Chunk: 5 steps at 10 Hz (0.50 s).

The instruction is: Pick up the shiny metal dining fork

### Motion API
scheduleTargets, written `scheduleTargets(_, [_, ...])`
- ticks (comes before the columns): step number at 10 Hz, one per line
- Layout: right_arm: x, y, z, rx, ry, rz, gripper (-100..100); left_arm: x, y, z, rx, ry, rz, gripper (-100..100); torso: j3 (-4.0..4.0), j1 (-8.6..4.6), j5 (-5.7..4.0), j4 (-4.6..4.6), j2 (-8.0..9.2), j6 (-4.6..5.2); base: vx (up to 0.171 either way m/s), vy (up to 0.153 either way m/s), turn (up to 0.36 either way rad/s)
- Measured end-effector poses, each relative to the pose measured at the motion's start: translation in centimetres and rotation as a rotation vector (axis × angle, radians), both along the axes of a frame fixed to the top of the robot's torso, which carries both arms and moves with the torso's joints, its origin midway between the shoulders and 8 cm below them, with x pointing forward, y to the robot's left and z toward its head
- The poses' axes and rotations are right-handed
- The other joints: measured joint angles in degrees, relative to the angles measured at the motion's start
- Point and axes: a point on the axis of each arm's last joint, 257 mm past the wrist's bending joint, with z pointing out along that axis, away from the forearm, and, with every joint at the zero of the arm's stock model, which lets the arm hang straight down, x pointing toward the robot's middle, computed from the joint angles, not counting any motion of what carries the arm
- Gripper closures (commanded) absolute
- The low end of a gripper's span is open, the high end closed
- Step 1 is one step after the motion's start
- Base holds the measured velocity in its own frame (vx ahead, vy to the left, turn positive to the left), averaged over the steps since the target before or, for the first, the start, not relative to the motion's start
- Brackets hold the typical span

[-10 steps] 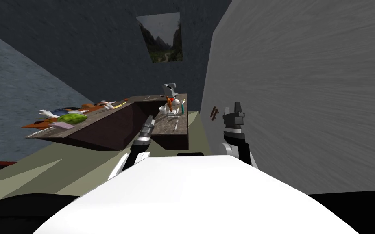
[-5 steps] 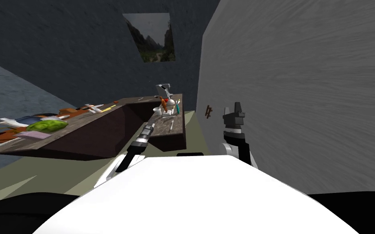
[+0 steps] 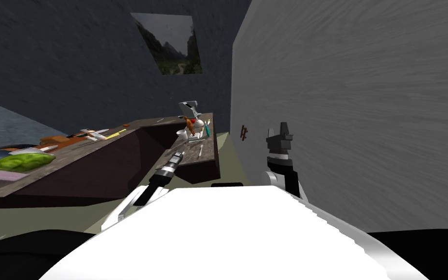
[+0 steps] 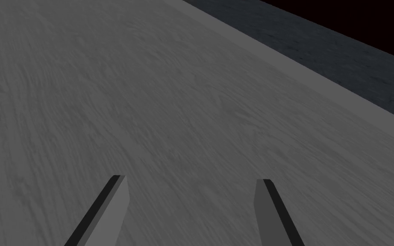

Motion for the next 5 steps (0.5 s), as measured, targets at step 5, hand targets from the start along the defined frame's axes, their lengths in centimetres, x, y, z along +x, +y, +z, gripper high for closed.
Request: scheduleTargets(5, [0.0,0.0,0.0,0.0,0.0,0.0,0,-0.3,2.1,-3.0,0.042,0.138,0.027,-100,-0.03,0.03,0.0,-0.01,-0.05,-0.05,-0.008,-0.029,-0.159])
